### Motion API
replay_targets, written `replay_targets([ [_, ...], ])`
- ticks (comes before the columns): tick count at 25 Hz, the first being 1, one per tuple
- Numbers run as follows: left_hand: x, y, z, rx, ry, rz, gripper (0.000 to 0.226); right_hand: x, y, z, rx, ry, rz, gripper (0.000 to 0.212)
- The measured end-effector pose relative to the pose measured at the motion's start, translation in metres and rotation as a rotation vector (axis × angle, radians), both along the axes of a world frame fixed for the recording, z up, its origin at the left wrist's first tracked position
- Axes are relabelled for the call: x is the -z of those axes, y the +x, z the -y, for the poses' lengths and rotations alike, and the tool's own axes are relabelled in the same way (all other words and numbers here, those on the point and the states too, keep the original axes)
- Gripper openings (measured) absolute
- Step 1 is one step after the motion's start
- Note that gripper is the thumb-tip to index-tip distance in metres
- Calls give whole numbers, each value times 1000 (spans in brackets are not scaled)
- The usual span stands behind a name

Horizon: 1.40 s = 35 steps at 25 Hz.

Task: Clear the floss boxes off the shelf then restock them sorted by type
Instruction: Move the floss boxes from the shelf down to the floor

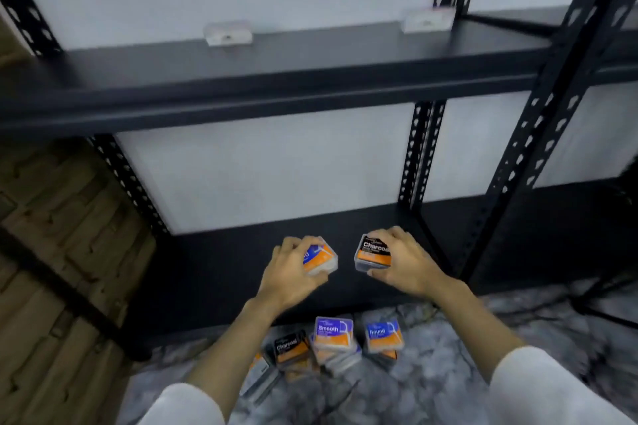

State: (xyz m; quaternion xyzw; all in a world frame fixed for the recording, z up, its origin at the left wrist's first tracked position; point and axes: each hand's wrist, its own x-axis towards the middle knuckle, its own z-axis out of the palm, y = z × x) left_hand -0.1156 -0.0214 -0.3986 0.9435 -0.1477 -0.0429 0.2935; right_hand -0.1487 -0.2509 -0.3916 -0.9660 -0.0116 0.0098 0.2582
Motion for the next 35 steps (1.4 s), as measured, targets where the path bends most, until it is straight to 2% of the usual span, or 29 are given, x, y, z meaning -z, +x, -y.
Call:
replay_targets([
  [6,127,-5,19,18,33,-217,57,135,-1,17,68,-51,-281,79],
  [9,167,-9,21,50,23,-286,55,181,-3,19,82,-59,-352,80],
  [12,192,-13,19,78,25,-280,54,211,0,17,78,-62,-358,76],
  [17,203,-14,18,56,9,-216,52,236,5,10,49,-129,-345,71],
  [24,204,-13,15,67,0,-218,52,240,8,8,45,-137,-371,74],
  [29,187,-10,10,96,79,-277,57,214,8,7,17,-99,-440,84],
  [35,104,2,9,17,146,-226,38,127,20,2,-22,-132,-421,57],
])
